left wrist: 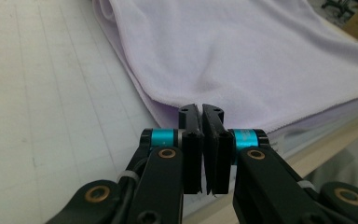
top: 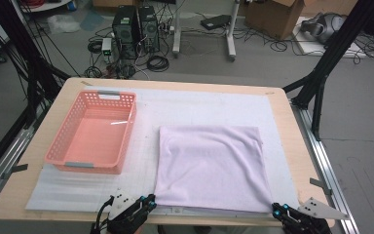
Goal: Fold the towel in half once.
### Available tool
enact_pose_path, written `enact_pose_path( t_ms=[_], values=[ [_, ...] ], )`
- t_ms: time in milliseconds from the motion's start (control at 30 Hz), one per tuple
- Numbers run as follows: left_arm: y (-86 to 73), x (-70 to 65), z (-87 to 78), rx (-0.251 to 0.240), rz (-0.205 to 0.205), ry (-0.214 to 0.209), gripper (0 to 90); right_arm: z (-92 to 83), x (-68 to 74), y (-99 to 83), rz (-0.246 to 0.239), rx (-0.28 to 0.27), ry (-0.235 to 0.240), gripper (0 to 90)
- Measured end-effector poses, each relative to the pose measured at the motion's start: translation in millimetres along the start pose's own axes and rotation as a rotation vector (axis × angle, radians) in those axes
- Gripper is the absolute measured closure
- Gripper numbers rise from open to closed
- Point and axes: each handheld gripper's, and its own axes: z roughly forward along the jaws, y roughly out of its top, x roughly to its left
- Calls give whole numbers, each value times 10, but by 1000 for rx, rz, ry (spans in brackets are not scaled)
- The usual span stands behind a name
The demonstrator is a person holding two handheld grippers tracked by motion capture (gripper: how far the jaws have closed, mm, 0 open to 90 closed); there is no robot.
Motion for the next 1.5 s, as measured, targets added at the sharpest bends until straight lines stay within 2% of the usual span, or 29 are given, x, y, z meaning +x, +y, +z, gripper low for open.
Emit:
enact_pose_path(
  t_ms=[100, 133, 167, 200, 267, 333, 433, 533, 667, 733, 767, 833, 867, 900, 933, 967, 1033, 1133, 1233, 1300, 1367, 1467, 1500],
  values=[
    [-47, 13, 21, 44, -3, -11, 834, 63, -10, -44, 2, 54, 18, 837],
    [-47, 26, 18, 37, -13, -9, 743, 70, -13, -52, -6, 59, 19, 808],
    [-33, 44, 3, 23, -20, 0, 626, 57, -21, -49, 6, 50, 20, 765],
    [-12, 65, -17, 0, -29, 5, 571, 30, -41, -33, 26, 34, 19, 741],
    [42, 113, -44, -36, -54, -2, 519, -40, -108, 3, 57, -14, 6, 705],
    [78, 138, -21, -39, -62, -16, 502, -83, -186, 20, 94, -45, -6, 695],
    [114, 145, 104, 4, -47, -36, 495, -47, -285, 9, 128, -45, -23, 682],
    [151, 159, 238, 41, -35, -47, 494, 56, -333, 15, 135, -24, -30, 669],
    [182, 213, 364, 84, -22, -56, 492, 216, -313, 50, 122, 3, -10, 630],
    [186, 241, 422, 105, -16, -63, 494, 311, -291, 67, 116, 25, -18, 609],
    [190, 241, 438, 100, -6, -65, 509, 369, -289, 71, 105, 35, -21, 616],
    [204, 222, 457, 114, 36, -51, 563, 479, -244, 68, 82, 61, -28, 645],
    [203, 215, 461, 117, 64, -30, 641, 489, -213, 76, 67, 55, -43, 700],
    [207, 221, 463, 118, 63, -24, 707, 496, -205, 96, 68, 67, -25, 780],
    [220, 241, 465, 130, 44, -47, 762, 500, -208, 111, 84, 75, -6, 839],
    [231, 251, 462, 141, 29, -57, 807, 499, -213, 119, 91, 82, 2, 852],
    [237, 245, 439, 153, 19, -62, 824, 478, -219, 132, 106, 101, 3, 867],
    [209, 233, 332, 162, 28, -86, 827, 372, -222, 124, 64, 128, -30, 872],
    [169, 180, 226, 173, 27, -118, 827, 212, -229, 61, 81, 117, 10, 873],
    [140, 115, 131, 184, 57, -136, 826, 107, -167, 31, 66, 124, 23, 872],
    [99, 89, 49, 186, 66, -151, 825, 11, -111, 2, 61, 131, 34, 871],
    [93, 112, 66, 157, 89, -171, 776, -36, -133, -36, 76, 119, 66, 831],
    [127, 131, 100, 138, 96, -169, 706, -8, -161, -23, 83, 110, 64, 764]
  ],
)
